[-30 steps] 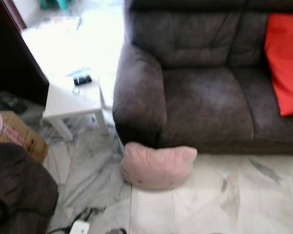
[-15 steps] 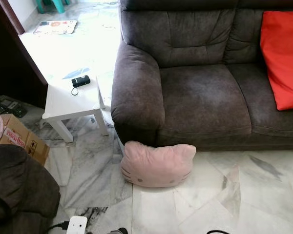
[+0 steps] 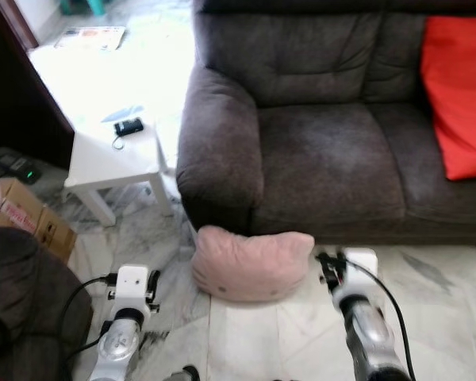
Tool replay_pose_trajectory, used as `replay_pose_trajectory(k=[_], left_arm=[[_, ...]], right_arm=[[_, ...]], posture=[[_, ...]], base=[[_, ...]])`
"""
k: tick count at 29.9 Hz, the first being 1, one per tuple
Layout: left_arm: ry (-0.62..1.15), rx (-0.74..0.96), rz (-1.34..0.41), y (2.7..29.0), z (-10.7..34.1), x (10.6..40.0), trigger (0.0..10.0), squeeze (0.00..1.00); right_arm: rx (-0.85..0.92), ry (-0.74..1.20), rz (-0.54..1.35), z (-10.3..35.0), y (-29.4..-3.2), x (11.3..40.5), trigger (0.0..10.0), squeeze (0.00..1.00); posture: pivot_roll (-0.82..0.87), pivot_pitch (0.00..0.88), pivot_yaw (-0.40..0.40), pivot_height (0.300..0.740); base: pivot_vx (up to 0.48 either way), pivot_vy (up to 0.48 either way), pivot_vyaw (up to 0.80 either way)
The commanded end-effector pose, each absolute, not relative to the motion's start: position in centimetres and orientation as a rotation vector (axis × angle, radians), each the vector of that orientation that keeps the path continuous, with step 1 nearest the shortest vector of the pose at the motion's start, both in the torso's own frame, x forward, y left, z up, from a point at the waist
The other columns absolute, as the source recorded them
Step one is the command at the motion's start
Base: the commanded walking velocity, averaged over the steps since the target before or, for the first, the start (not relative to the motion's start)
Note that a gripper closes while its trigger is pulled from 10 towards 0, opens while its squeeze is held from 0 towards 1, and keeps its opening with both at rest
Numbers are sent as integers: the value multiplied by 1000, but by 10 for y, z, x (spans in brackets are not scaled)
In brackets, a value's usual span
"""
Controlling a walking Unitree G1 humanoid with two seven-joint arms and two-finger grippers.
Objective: Move the pillow to the sofa from floor
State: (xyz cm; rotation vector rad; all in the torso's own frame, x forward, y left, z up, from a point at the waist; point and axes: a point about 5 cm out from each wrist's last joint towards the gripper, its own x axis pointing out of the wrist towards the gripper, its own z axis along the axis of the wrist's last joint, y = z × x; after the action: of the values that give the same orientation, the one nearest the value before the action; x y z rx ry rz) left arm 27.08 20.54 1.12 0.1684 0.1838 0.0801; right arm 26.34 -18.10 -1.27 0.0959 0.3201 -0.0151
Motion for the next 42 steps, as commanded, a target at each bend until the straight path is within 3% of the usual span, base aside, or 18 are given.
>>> replay_pose_trajectory(k=[1,7,13,17,21,30,42], left_arm=[[140,169,91,205,19,274,10000,0],[-83,265,117,207,54,277,10000,0],[-140,275,126,204,63,271,10000,0],[-152,265,121,199,66,270,10000,0],[-165,253,120,196,74,274,10000,0],[-174,248,134,197,80,277,10000,0],[-154,234,116,193,79,278,10000,0]], right_arm=[[99,272,-25,-5,-183,270,10000,0],[84,110,-42,14,-184,275,10000,0],[27,-7,-19,30,-189,271,10000,0],[-13,-110,-68,49,-205,273,10000,0],[-11,-177,-45,66,-201,283,10000,0],[12,-189,15,75,-180,297,10000,0],[35,-166,-11,71,-179,295,10000,0]], posture=[[58,183,6,740],[61,164,2,740],[63,152,2,740],[57,133,9,740],[51,118,12,740],[69,92,9,740],[63,66,4,740]], base=[[0,0,0],[0,0,0],[0,0,0],[0,0,0],[0,0,0],[0,0,0],[228,0,0]])
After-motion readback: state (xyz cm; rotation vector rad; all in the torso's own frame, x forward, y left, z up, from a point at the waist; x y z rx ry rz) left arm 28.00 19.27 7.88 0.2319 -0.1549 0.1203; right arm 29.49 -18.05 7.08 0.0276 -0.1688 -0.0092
